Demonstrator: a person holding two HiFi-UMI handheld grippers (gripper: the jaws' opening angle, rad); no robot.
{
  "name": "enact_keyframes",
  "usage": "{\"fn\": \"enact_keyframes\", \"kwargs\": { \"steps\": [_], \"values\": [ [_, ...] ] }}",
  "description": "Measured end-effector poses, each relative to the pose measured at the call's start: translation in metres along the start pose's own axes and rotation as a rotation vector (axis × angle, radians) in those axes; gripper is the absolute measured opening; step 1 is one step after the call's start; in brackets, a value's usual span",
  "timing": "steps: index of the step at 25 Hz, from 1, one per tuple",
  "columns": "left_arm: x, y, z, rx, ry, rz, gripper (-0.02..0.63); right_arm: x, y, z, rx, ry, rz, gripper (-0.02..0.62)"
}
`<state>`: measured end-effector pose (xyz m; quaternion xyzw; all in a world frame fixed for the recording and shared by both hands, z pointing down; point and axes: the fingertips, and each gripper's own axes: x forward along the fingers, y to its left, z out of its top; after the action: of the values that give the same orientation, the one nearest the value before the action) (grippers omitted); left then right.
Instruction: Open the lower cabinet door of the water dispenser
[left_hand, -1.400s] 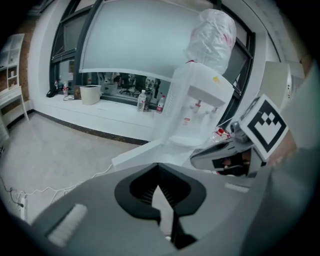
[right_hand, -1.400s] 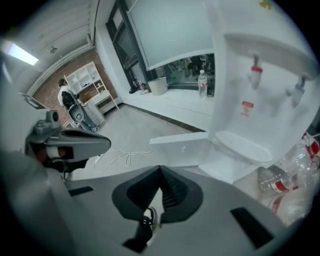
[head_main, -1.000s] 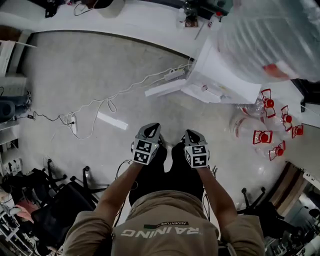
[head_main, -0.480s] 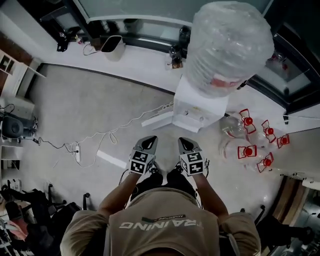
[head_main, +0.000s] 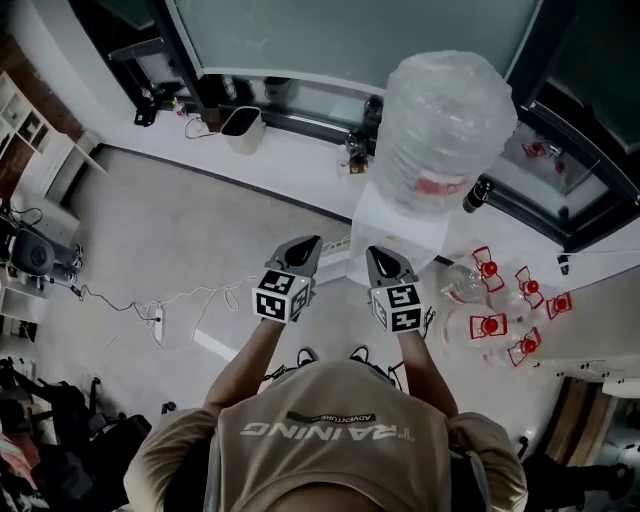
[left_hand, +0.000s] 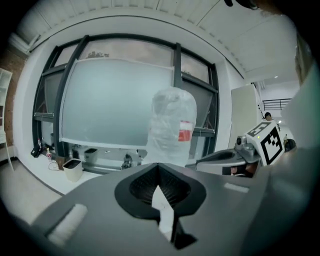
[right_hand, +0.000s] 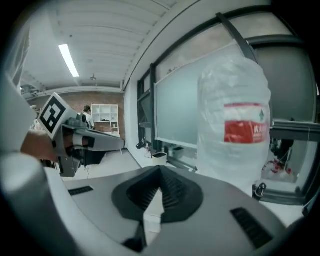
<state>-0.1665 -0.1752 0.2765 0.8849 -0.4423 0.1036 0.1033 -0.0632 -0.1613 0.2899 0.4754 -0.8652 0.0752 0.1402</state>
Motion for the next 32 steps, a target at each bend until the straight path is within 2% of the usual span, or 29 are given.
{"fn": "enact_keyframes", "kwargs": {
  "steps": [3,6,9,12,17,24,28,32],
  "values": [
    [-0.005,0.002,0.043,0.049,-0.067,0.008,0.000,-0.004,-0.002,0.040,-0.066,-0.059,-0.010,0.008],
    [-0.016,0.009,0.070,0.083,-0.113,0.028,0.000,-0.008,0.006,0.080,-0.166,-0.118,-0.022,0.008],
    [-0.025,0.015,0.088,0.093,-0.150,0.052,0.000,-0.011,0.014,0.115,-0.186,-0.196,-0.013,0.008],
    [-0.036,0.016,0.111,0.112,-0.205,0.080,0.000,-0.014,0.013,0.140,-0.191,-0.278,-0.054,0.008],
    [-0.063,0.014,0.134,0.144,-0.272,0.118,0.000,-0.023,0.031,0.157,-0.170,-0.314,-0.037,0.008],
    [-0.077,-0.002,0.137,0.179,-0.306,0.119,0.000,-0.032,0.040,0.162,-0.150,-0.315,-0.013,0.008],
    [-0.080,-0.011,0.131,0.171,-0.309,0.103,0.000,-0.042,0.037,0.163,-0.138,-0.316,-0.020,0.008],
    [-0.087,-0.015,0.138,0.145,-0.350,0.083,0.000,-0.045,0.039,0.159,-0.135,-0.308,-0.019,0.008]
  ]
}}
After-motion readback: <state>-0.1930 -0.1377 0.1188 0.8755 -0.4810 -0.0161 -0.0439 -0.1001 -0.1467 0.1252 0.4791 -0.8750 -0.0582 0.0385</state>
